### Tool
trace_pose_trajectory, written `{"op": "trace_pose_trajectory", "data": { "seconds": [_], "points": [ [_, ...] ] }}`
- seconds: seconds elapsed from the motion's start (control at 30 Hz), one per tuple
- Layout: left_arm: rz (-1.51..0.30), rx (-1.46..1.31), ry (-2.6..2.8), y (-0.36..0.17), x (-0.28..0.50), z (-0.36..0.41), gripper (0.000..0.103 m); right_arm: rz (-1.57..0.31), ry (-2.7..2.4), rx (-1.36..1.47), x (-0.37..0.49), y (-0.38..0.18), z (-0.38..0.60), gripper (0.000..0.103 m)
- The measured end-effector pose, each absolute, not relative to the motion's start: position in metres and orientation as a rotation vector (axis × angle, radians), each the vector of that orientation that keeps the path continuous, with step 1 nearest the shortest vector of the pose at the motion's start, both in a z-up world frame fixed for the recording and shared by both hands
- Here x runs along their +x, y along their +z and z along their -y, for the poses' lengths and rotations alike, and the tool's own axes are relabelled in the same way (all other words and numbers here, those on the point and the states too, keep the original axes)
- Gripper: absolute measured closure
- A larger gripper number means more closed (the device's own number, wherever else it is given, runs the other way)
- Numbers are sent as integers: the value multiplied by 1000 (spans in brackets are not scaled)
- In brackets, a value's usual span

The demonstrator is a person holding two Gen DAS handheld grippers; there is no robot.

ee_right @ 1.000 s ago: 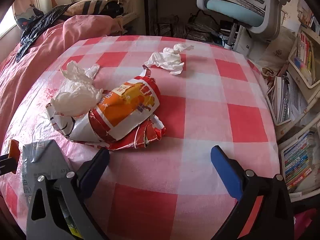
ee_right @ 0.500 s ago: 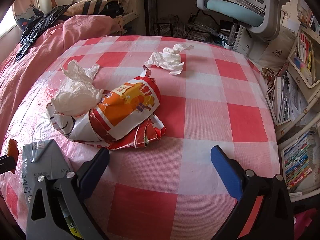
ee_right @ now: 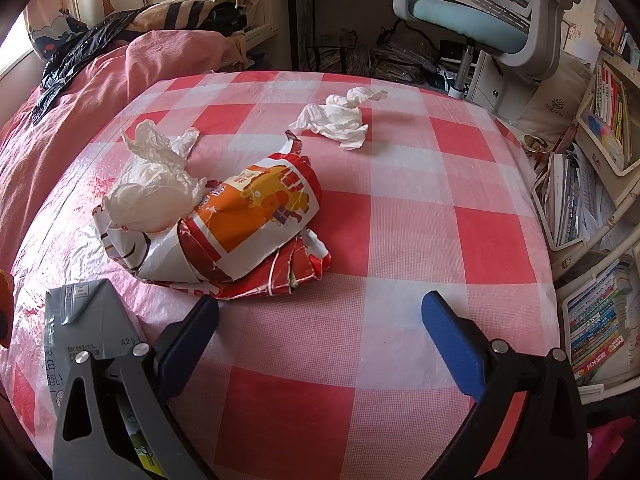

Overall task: Collect trash
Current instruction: 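Hold the orange piece in the left tool and carton in the right tool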

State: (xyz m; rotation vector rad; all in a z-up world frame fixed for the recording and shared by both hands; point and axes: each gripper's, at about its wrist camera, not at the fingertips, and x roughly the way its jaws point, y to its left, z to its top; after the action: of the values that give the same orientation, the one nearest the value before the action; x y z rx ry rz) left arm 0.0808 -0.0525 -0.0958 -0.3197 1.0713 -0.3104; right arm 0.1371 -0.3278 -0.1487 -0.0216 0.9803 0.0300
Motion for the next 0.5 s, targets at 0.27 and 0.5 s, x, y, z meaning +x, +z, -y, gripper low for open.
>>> {"op": "trace_pose_trajectory", "data": {
  "seconds": [0.27, 0.5],
  "points": [
    [-1057, -385, -339, -89, 78, 44, 86, -981, 29, -22, 138, -149, 328, 6],
    [-1050, -396, -347, -87, 76, 43, 86, -981, 29, -22, 138, -149, 328, 6]
  ]
}}
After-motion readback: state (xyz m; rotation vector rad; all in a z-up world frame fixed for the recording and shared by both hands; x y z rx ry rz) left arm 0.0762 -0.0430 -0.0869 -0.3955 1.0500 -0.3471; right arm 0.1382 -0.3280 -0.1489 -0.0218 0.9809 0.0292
